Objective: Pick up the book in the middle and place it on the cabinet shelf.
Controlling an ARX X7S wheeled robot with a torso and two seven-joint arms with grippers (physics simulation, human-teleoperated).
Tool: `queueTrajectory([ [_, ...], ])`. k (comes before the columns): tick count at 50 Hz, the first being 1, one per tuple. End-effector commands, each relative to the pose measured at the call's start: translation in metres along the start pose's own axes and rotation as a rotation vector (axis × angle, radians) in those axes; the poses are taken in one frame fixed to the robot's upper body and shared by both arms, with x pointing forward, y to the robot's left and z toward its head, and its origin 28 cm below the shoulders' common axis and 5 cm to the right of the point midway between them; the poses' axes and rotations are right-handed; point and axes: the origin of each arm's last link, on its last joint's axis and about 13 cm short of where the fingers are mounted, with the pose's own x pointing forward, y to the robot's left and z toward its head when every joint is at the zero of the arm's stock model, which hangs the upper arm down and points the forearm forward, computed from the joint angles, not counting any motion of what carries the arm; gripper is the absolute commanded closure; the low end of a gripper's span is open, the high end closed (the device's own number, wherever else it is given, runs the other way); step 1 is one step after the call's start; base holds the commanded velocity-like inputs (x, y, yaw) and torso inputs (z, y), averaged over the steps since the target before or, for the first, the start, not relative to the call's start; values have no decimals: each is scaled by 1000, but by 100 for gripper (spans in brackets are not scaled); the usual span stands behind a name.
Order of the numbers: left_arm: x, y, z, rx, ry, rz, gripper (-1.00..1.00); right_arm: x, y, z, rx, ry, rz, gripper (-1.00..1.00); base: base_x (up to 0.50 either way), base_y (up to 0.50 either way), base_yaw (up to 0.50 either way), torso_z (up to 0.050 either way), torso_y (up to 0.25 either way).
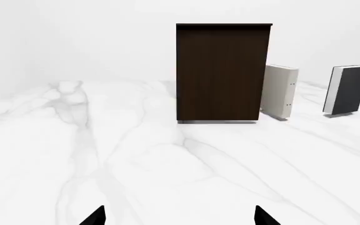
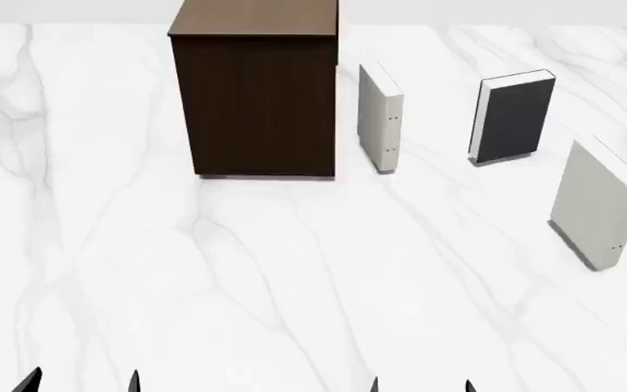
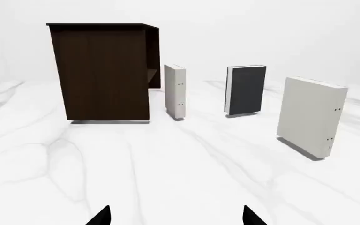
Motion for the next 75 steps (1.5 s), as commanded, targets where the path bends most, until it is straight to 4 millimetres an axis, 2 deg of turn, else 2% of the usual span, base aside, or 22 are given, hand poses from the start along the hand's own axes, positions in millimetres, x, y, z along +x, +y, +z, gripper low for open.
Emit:
queueTrajectory([
  [1,1,0,0,1,6,-7,-100,1,1,-2,-3,14,2,-100,0,0,0,0,0],
  [26,0,-2,-1,23,11,-26,-100,-1,2,-3,-22,30,10,-100,0,0,0,0,0],
  [27,4,3,-5,-15,128,4,-100,0,-3,0,55,90,-15,-100,0,0,0,0,0],
  [28,0,-2,0,20,8,-27,-100,-1,2,-3,-22,30,10,-100,0,0,0,0,0],
  [48,0,-2,1,31,-11,-15,-100,-1,2,0,-23,18,9,-100,0,0,0,0,0],
  [52,-2,-1,18,68,-181,31,-100,-1,1,14,-42,-102,-3,-100,0,0,0,0,0],
  [53,-4,0,31,97,-287,52,-100,-1,1,27,-56,-206,-15,-100,0,0,0,0,0],
  [56,-8,2,51,145,-454,98,-100,-3,-1,48,-47,-360,-38,-100,0,0,0,0,0],
  [57,-11,3,62,163,-539,118,-100,-6,-1,64,-39,-492,-42,-100,0,0,0,0,0],
  [61,-22,5,89,218,-749,172,-100,-16,-3,91,-12,-696,-62,-100,0,0,0,0,0],
  [66,-29,7,104,243,-846,204,-100,-26,-4,108,-19,-867,-83,-100,0,0,0,0,0],
  [75,-29,8,105,236,-841,205,-100,-29,-4,113,-1,-899,-75,-100,47,1,0,0,0],
])
